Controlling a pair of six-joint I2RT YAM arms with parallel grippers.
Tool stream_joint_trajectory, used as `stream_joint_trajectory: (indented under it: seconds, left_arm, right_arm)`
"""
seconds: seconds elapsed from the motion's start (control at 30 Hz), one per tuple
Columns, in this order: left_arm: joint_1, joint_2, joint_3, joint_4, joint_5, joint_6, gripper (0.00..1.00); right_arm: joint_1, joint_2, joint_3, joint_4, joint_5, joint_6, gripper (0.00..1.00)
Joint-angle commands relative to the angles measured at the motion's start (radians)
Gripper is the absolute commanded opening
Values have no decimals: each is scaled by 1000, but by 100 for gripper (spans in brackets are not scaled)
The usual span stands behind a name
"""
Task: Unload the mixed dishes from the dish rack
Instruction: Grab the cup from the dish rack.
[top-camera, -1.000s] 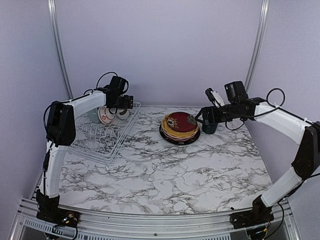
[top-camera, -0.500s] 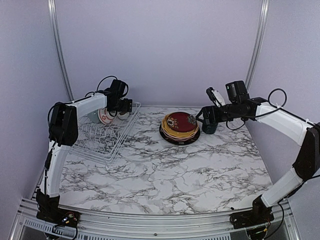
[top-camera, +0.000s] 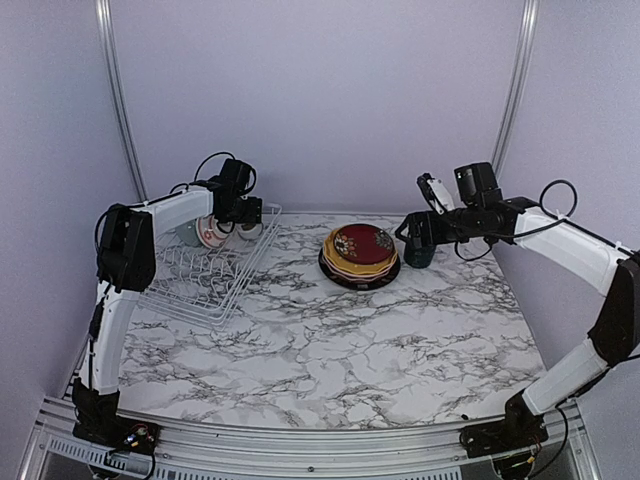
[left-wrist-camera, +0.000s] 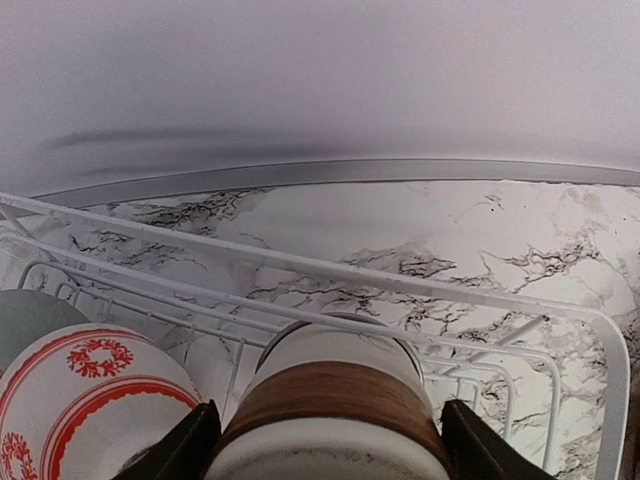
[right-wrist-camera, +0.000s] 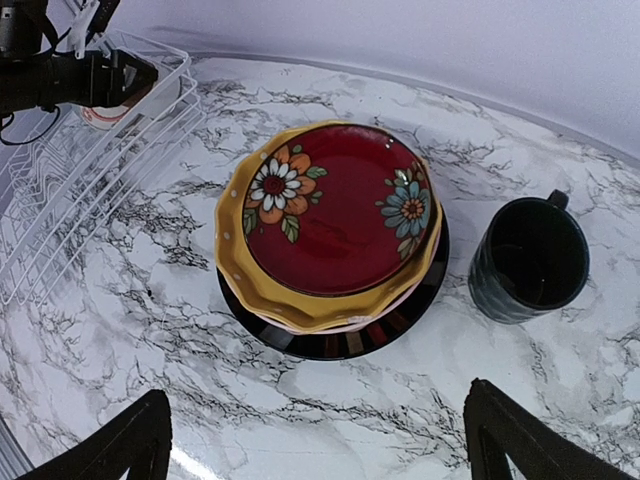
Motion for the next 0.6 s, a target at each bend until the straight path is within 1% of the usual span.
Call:
stream_joint_trajectory:
  seconds: [0.0, 0.07, 0.13, 0.2, 0.37, 0.5, 0.57]
  left_arm:
    - [5, -92, -42, 14, 30, -10, 58]
    - [6, -127, -72, 25, 39, -13, 57]
    - [6, -160, -94, 23, 37, -13, 56]
    - [5, -202, -124, 28, 37, -13, 55]
    - [6, -343, -247, 65, 56, -17, 55]
    - [6, -477, -347, 106, 103, -42, 55]
    - [5, -548, -405, 149, 160, -61, 55]
  right_arm:
    - [-22, -53, -7, 55, 52, 29, 98]
    - [-36, -66, -33, 92, 54, 45, 98]
    - [-61, -64, -55, 113, 25, 65, 98]
    - [-83, -68, -68, 124, -28, 81, 98]
    - [-92, -122, -120, 236, -181, 85, 98]
    - [-92, -143, -135, 299, -241, 102, 98]
    - [-91, -142, -137, 331, -274, 127, 98]
